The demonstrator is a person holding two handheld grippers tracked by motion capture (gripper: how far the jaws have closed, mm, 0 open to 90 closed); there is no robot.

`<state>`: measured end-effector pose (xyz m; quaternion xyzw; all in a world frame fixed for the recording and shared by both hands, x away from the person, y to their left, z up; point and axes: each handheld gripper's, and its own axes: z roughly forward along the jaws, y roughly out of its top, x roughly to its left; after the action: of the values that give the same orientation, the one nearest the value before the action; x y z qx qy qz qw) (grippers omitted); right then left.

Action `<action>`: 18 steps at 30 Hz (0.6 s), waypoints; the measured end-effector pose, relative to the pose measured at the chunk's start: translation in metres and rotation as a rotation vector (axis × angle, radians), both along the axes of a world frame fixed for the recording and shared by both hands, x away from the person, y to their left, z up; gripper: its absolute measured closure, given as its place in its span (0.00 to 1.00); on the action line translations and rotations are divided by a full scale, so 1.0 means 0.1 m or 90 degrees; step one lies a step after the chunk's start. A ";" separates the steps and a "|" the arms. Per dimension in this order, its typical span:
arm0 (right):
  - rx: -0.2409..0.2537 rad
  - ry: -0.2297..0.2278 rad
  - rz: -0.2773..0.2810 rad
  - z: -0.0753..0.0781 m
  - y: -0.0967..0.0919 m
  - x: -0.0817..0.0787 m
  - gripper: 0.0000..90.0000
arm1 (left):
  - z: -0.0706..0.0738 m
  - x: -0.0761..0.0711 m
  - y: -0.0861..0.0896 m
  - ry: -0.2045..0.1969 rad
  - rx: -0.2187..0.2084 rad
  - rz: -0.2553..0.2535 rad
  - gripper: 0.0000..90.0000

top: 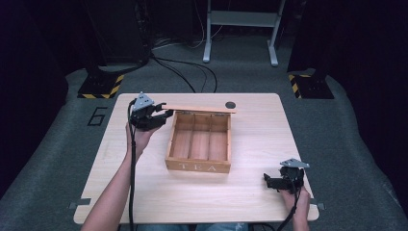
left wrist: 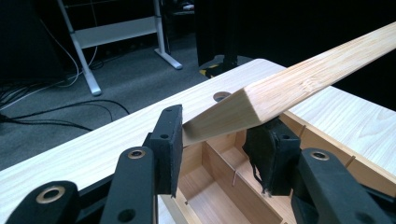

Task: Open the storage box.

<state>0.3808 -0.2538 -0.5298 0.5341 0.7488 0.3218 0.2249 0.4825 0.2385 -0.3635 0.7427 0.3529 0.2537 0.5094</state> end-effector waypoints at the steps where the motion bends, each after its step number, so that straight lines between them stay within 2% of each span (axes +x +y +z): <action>1: 0.000 0.000 0.000 0.00 0.00 0.00 0.01 | 0.00 0.00 0.00 0.000 0.000 -0.001 0.63; 18: 0.000 0.000 0.000 0.00 0.00 0.00 0.01 | 0.00 0.01 0.00 -0.003 0.003 -0.001 0.63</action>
<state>0.3808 -0.2539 -0.5297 0.5339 0.7489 0.3219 0.2244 0.4834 0.2389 -0.3630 0.7436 0.3507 0.2558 0.5086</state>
